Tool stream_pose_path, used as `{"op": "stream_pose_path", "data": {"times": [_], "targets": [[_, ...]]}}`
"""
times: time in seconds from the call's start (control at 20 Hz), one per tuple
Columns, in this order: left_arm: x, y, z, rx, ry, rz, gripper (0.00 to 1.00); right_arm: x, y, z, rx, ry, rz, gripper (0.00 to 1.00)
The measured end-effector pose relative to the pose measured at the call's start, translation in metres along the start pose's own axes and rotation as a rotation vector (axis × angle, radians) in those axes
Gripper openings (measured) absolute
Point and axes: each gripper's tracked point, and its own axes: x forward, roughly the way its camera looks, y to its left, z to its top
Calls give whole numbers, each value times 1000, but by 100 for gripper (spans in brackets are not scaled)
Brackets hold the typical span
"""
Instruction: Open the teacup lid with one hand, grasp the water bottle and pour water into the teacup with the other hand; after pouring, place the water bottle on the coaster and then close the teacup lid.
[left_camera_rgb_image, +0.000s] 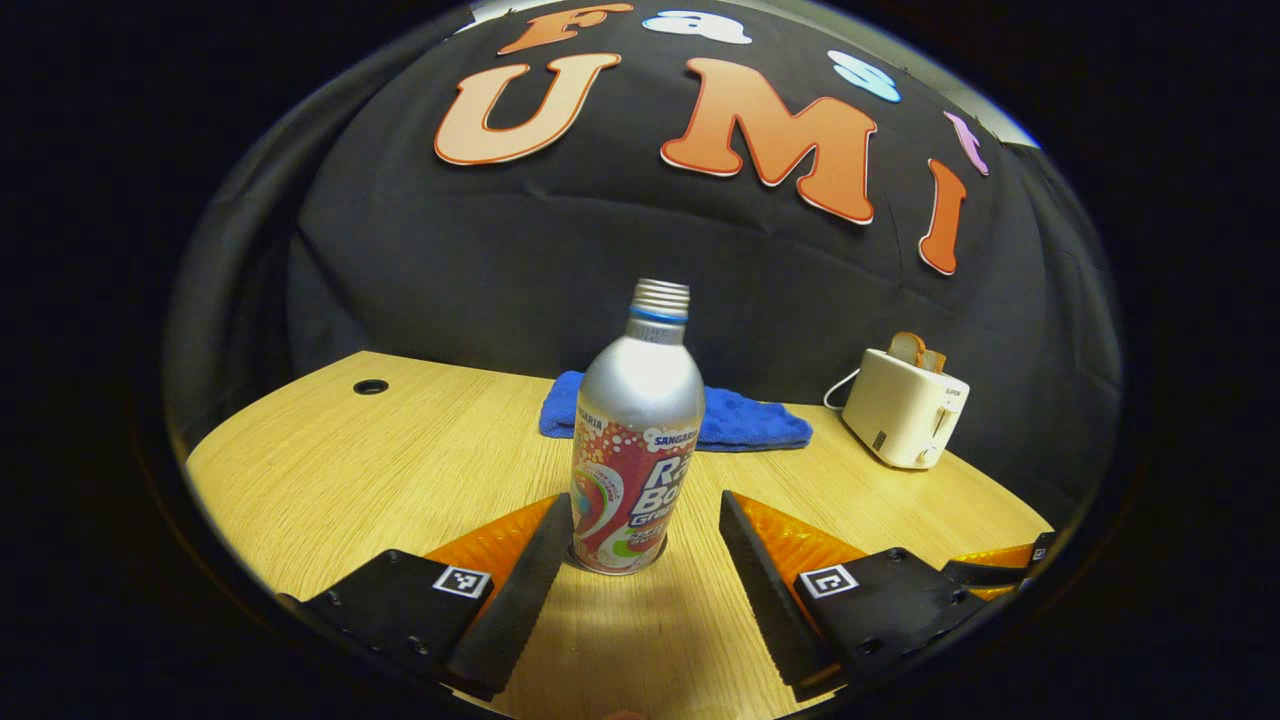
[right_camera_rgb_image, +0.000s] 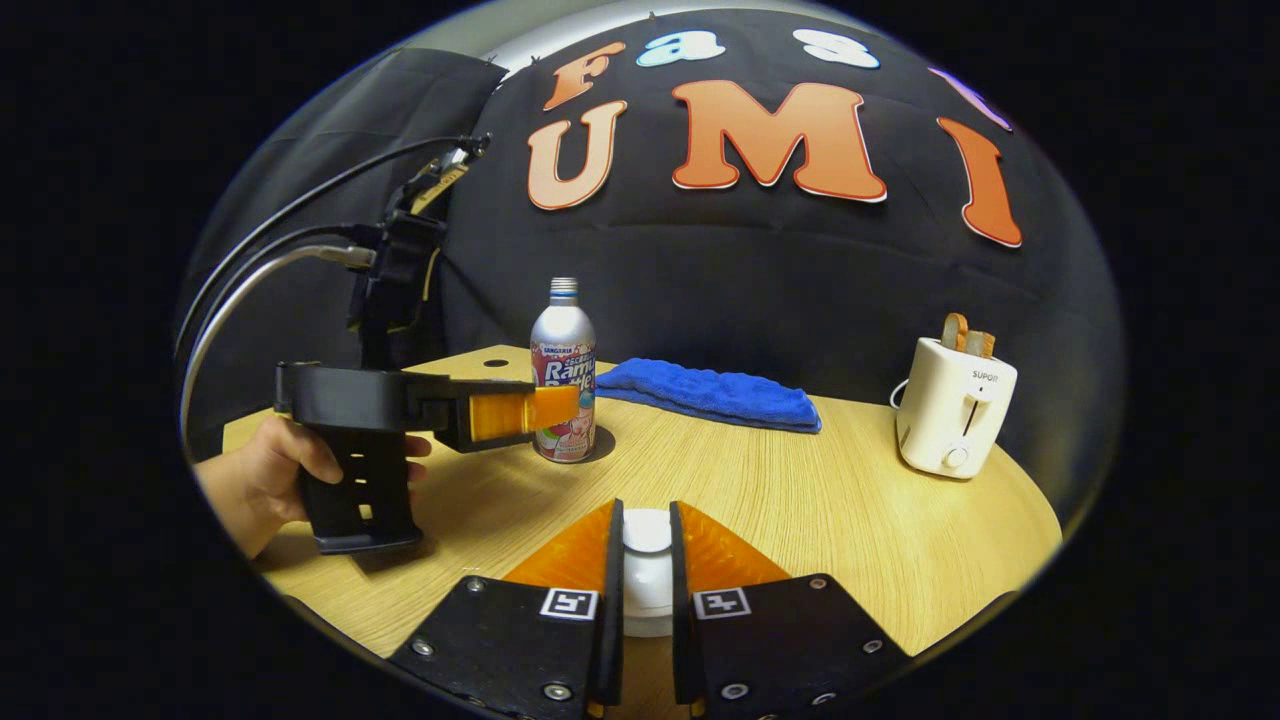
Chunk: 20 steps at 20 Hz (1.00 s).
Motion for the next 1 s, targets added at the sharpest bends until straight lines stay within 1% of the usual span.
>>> {"op": "stream_pose_path", "data": {"times": [0.05, 0.1, 0.15, 0.2, 0.25, 0.3, 0.35, 0.4, 0.45, 0.5, 0.55, 0.6, 0.7, 0.75, 0.85, 0.9, 0.95, 1.0], "targets": [[-6, -2, 3, -1, -10, -3, 96, -1, 1, -1, -22, -6, -2, 24], [-11, -3, 5, 0, -20, -5, 93, 0, -1, 0, -44, -6, -15, 26], [-18, -4, 8, 0, -34, -6, 96, -2, -2, -1, -63, -7, -31, 30], [-24, -4, 11, 5, -42, -3, 96, -3, -3, -1, -78, -9, -35, 29], [-29, -3, 14, 6, -52, 0, 96, -4, -2, -1, -85, -10, -33, 44], [-35, -3, 17, 4, -64, 0, 96, -7, 0, 2, -98, -20, -23, 48], [-43, -2, 22, 7, -77, 3, 96, -11, -2, 10, -121, -42, -30, 57], [-50, -1, 27, 11, -96, 7, 96, -17, -6, 19, -143, -70, -44, 62], [-57, 1, 34, 17, -116, 14, 96, -21, -12, 27, -155, -101, -59, 70], [-64, 4, 40, 24, -136, 23, 96, -27, -17, 37, -155, -130, -71, 72], [-72, 5, 48, 28, -157, 29, 99, -30, -20, 47, -146, -155, -77, 77], [-79, 5, 53, 36, -175, 38, 99, -35, -22, 57, -136, -178, -80, 79], [-93, 7, 65, 81, -210, 70, 94, -46, -25, 75, -132, -220, -92, 84], [-101, 7, 73, 89, -236, 76, 97, -51, -29, 84, -138, -242, -106, 86], [-115, 6, 87, 96, -277, 96, 96, -61, -37, 102, -145, -286, -128, 91], [-123, 6, 93, 107, -295, 100, 96, -66, -40, 111, -146, -306, -136, 92], [-131, 5, 98, 117, -312, 103, 99, -71, -42, 116, -148, -323, -143, 93], [-135, 6, 102, 124, -327, 109, 93, -77, -45, 123, -149, -340, -153, 94]]}}
